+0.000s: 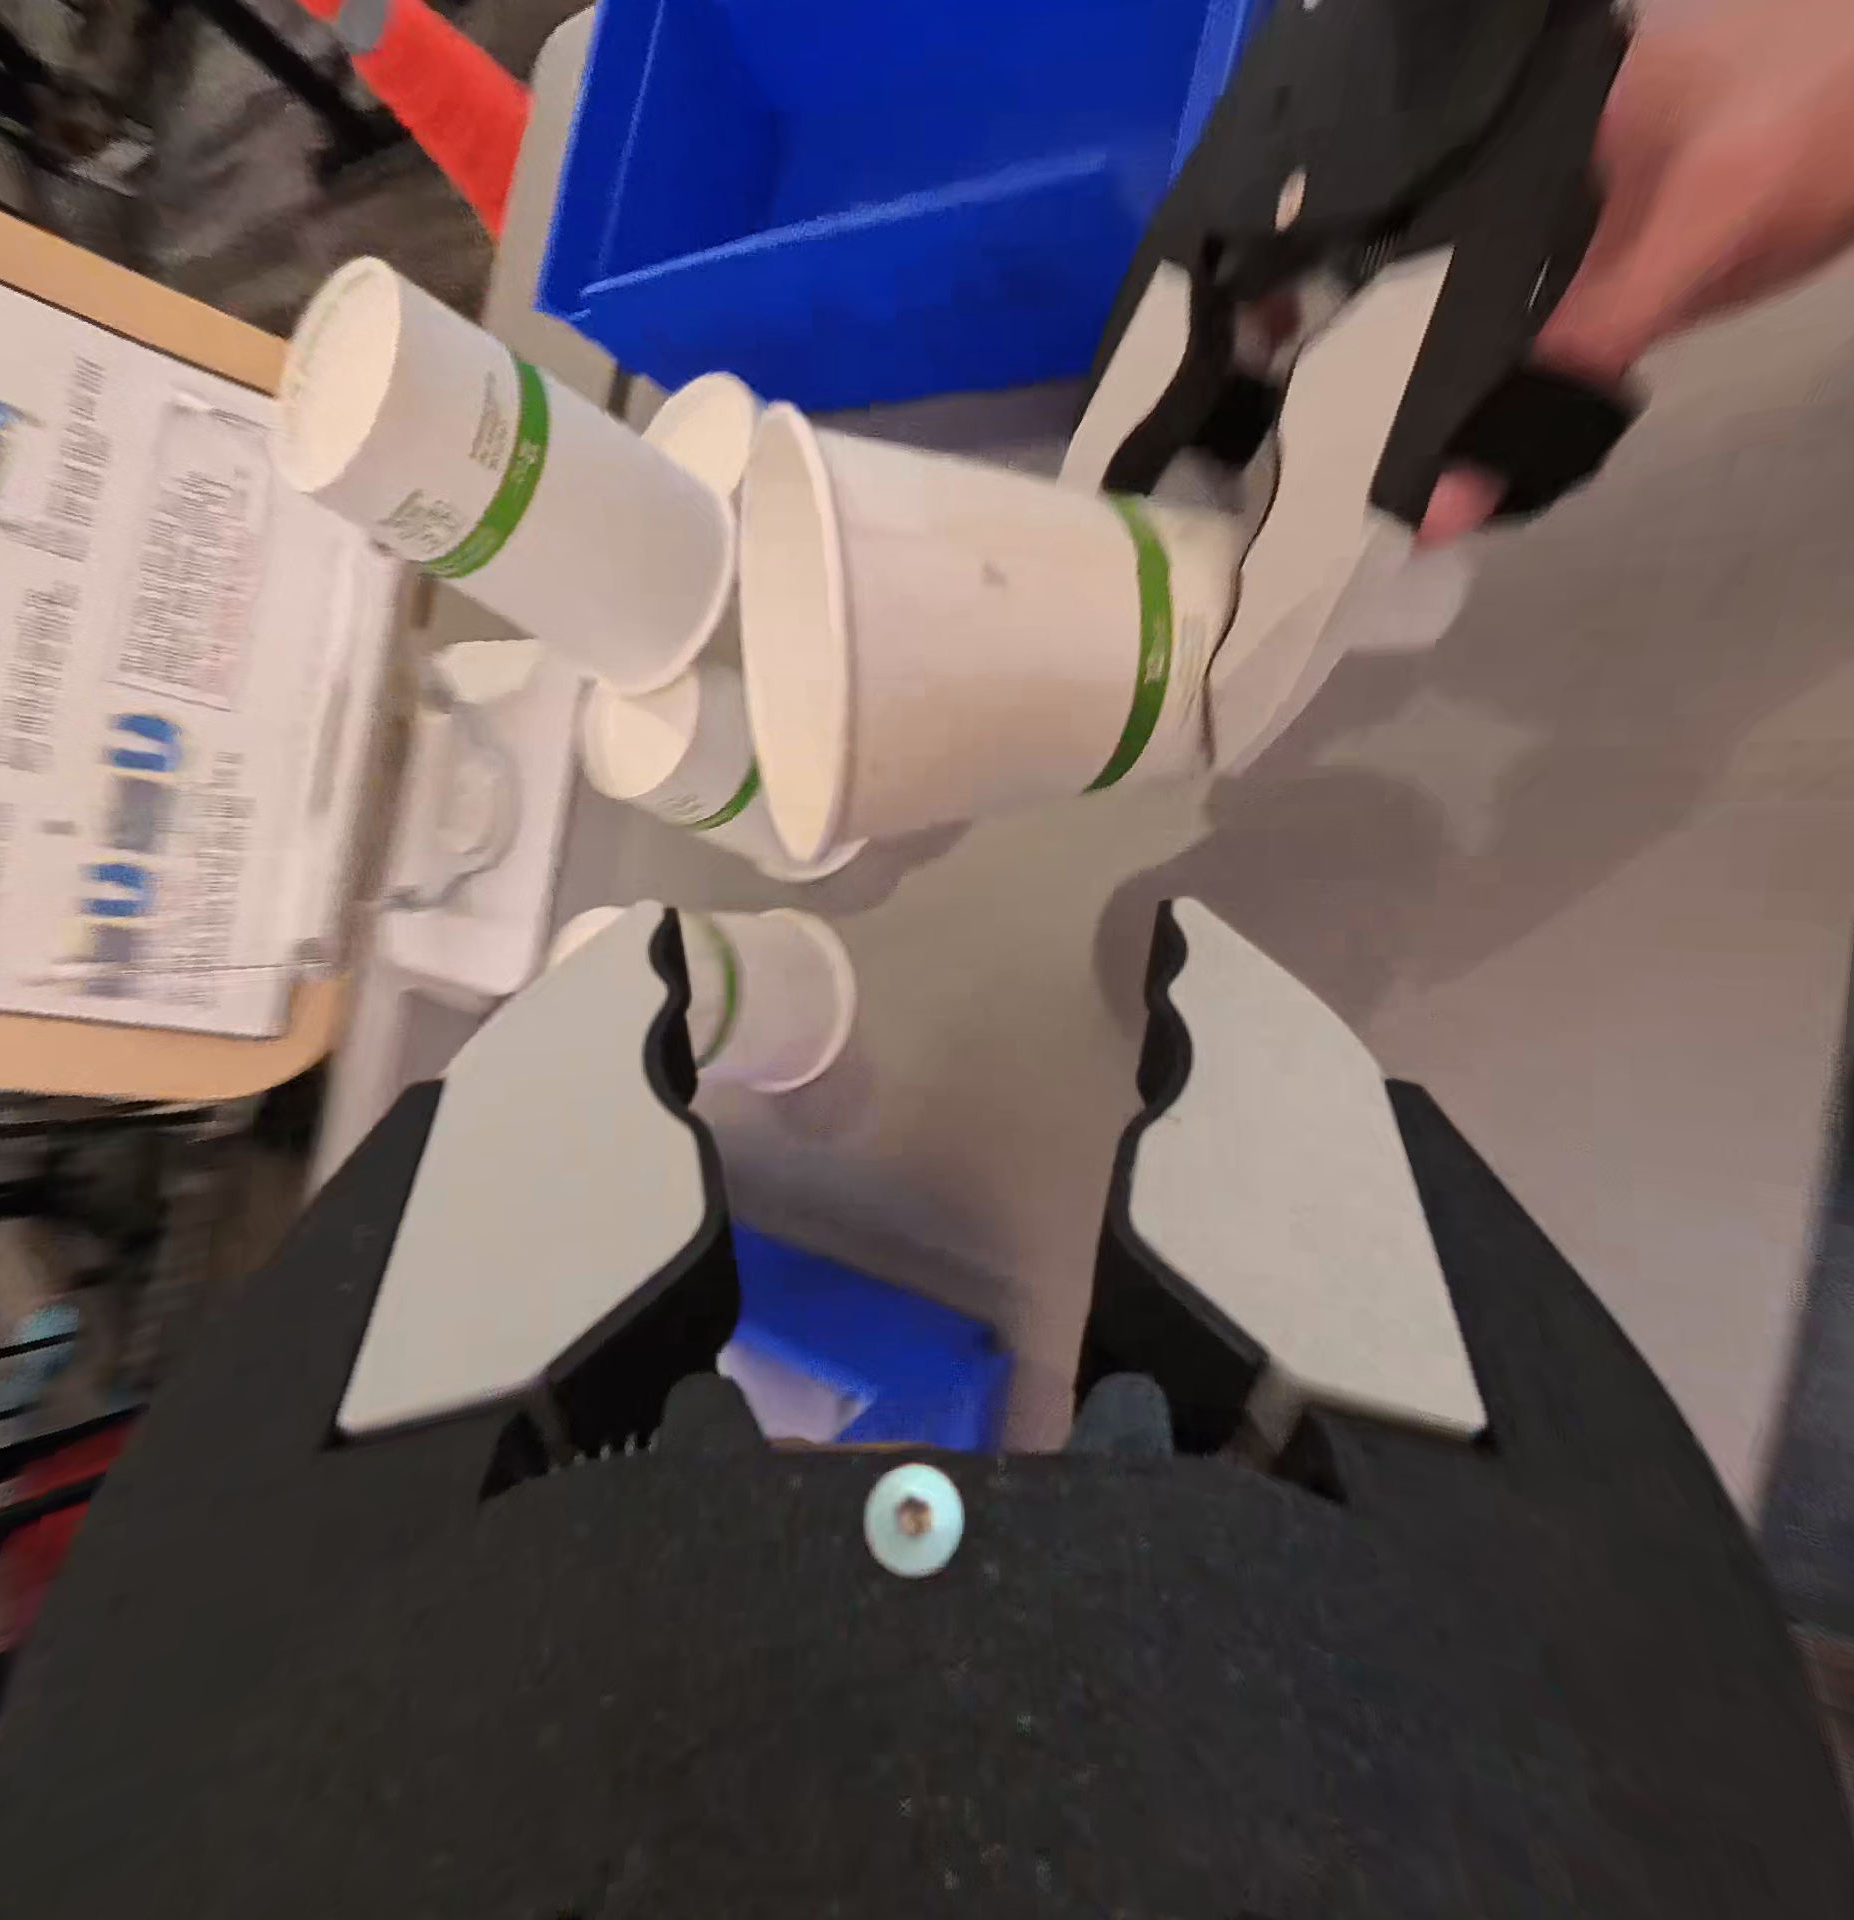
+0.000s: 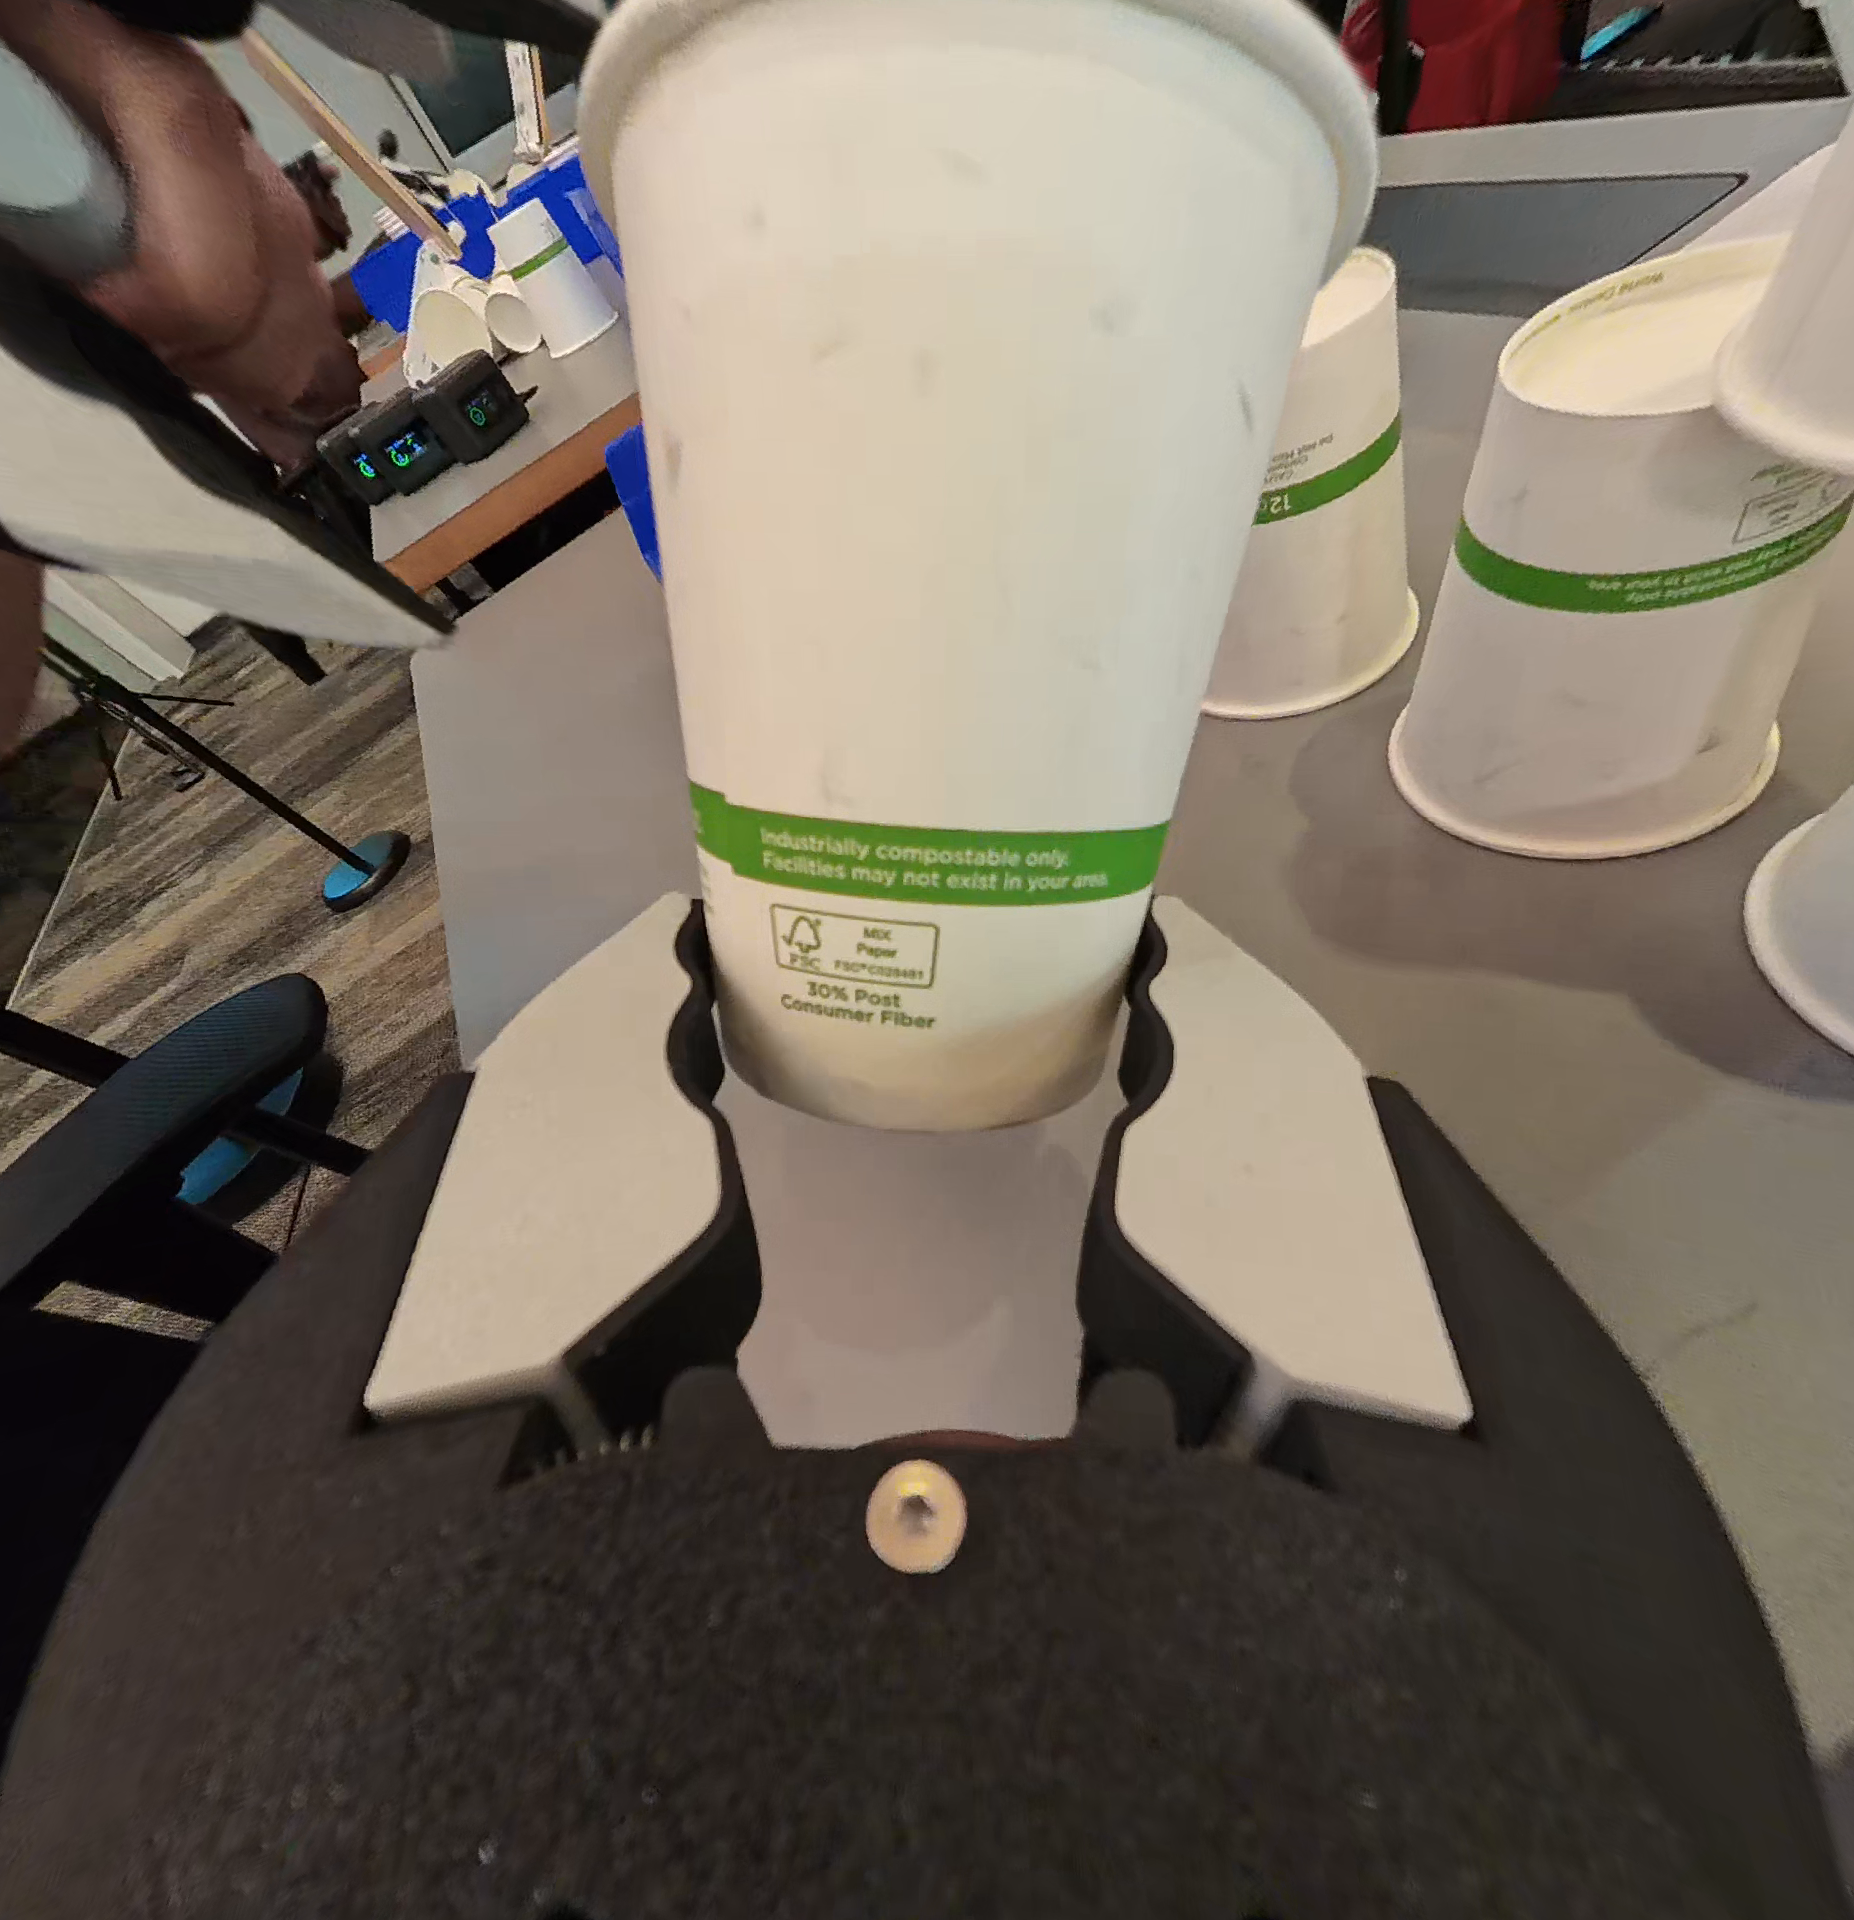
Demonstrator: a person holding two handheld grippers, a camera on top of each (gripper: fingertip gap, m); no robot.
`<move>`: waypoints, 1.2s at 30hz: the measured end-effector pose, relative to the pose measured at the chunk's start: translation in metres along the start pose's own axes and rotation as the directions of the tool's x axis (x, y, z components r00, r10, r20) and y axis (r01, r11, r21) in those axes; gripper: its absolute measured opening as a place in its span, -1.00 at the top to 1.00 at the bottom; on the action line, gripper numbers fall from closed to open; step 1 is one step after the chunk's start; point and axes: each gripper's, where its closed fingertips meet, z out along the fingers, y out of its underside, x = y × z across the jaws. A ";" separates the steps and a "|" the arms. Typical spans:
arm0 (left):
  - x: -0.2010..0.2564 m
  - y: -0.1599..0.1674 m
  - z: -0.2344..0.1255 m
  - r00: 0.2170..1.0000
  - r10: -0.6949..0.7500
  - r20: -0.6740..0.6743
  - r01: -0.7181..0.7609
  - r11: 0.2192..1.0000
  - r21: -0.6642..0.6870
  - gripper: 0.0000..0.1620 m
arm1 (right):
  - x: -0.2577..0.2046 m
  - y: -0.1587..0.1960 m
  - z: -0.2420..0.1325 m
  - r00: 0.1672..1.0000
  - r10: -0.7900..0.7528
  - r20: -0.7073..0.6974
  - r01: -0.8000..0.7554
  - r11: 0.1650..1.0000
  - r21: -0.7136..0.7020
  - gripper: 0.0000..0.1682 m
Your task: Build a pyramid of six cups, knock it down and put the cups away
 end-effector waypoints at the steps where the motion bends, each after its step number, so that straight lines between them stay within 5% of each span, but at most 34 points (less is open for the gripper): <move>1: 0.002 0.005 0.000 0.993 0.101 0.056 -0.099 0.994 -0.044 -0.04 | 0.000 0.001 0.001 1.000 -0.002 0.000 0.002 1.000 -0.005 0.10; 3: 0.004 0.010 0.002 0.925 0.348 0.154 -0.327 0.934 -0.145 -0.03 | 0.000 0.005 0.003 1.000 -0.011 -0.009 0.011 1.000 -0.021 0.10; 7: 0.011 -0.001 0.013 0.622 0.751 0.221 -0.688 0.659 -0.304 0.01 | -0.004 0.009 0.008 0.999 -0.033 -0.014 0.033 0.998 -0.044 0.10; 16: 0.003 -0.004 0.047 0.295 0.953 0.073 -0.851 0.297 -0.434 -0.12 | -0.004 0.015 0.012 0.997 -0.064 -0.031 0.061 0.996 -0.068 0.10; 21: 0.006 -0.007 0.062 0.190 0.981 0.039 -0.868 0.186 -0.461 -0.12 | -0.005 0.017 0.013 0.993 -0.105 -0.053 0.100 0.991 -0.092 0.10; 25: 0.003 -0.002 0.067 0.234 0.972 0.022 -0.853 0.216 -0.475 -0.02 | -0.002 0.014 0.010 0.989 -0.123 -0.083 0.116 0.990 -0.081 0.09; 29: -0.004 -0.003 0.063 0.331 0.938 0.105 -0.822 0.341 -0.456 -0.01 | 0.003 0.005 -0.002 0.988 -0.124 -0.090 0.123 0.992 -0.017 0.05; 33: -0.041 0.002 0.052 0.528 0.792 0.306 -0.682 0.611 -0.403 -0.01 | 0.013 -0.011 -0.033 0.985 -0.103 -0.137 0.119 0.987 0.112 -0.02; 36: -0.074 0.005 0.048 0.720 0.520 0.460 -0.460 0.854 -0.245 0.00 | 0.019 -0.011 -0.049 0.983 -0.095 -0.160 0.119 0.981 0.152 -0.01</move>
